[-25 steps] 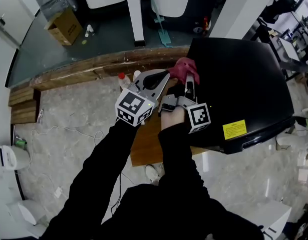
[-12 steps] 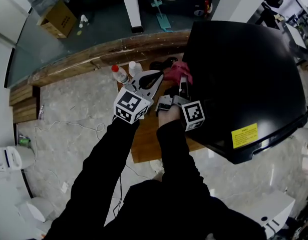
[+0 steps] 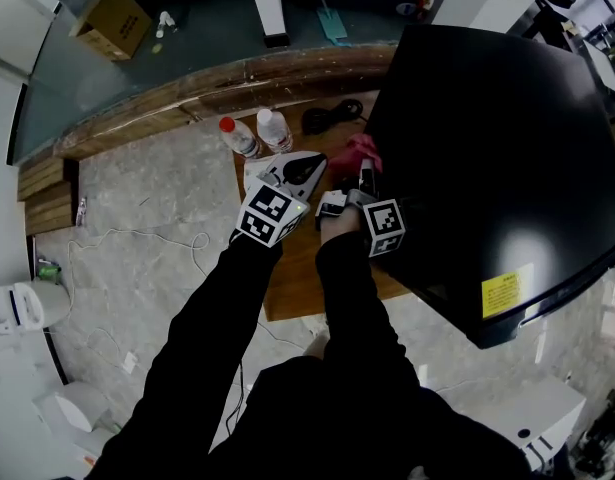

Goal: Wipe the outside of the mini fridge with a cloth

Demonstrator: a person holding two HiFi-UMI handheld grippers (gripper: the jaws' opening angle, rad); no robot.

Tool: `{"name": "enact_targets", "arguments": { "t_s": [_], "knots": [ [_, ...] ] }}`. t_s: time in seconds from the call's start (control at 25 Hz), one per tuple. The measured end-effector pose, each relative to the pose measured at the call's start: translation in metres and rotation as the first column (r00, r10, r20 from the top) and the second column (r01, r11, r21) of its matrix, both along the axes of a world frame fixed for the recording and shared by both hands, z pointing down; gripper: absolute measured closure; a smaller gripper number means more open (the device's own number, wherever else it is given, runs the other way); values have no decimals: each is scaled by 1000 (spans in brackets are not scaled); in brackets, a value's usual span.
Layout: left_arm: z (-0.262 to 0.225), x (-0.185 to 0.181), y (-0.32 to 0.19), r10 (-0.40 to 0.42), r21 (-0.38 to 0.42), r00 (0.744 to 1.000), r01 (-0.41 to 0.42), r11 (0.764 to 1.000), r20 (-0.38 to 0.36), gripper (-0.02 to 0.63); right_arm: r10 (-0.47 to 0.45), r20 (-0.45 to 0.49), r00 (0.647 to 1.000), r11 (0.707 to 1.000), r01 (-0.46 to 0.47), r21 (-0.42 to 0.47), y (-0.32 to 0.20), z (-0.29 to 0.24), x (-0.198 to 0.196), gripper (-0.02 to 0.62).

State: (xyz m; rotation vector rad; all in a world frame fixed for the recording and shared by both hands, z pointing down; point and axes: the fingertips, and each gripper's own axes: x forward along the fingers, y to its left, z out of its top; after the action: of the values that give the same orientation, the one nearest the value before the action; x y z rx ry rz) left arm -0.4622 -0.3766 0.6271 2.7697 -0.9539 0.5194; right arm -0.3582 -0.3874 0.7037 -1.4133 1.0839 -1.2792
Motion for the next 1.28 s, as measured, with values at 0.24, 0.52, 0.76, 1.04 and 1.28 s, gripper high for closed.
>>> {"name": "enact_targets", "arguments": {
  "t_s": [0.24, 0.52, 0.76, 1.04, 1.28],
  "knots": [
    [12, 0, 0, -19, -33, 1000, 18, 999, -8, 600, 39, 30, 999, 992, -35, -122, 9, 53, 1, 499],
    [-4, -11, 13, -56, -19, 997, 55, 998, -50, 600, 19, 27, 999, 989, -15, -150, 28, 67, -6, 500],
    [-44, -28, 53, -93, 85, 995, 91, 992, 29, 600, -221, -120, 968, 975, 218, -36, 54, -12, -49, 502],
    [-123, -36, 158, -139, 65, 980, 149, 987, -141, 600, -441, -621, 647, 796, 602, 61, 161, -178, -95, 503],
    [-183, -25, 252, -105, 47, 963, 120, 992, -247, 600, -314, -903, 292, 706, 708, -17, 268, -264, -71, 503]
  ]
}}
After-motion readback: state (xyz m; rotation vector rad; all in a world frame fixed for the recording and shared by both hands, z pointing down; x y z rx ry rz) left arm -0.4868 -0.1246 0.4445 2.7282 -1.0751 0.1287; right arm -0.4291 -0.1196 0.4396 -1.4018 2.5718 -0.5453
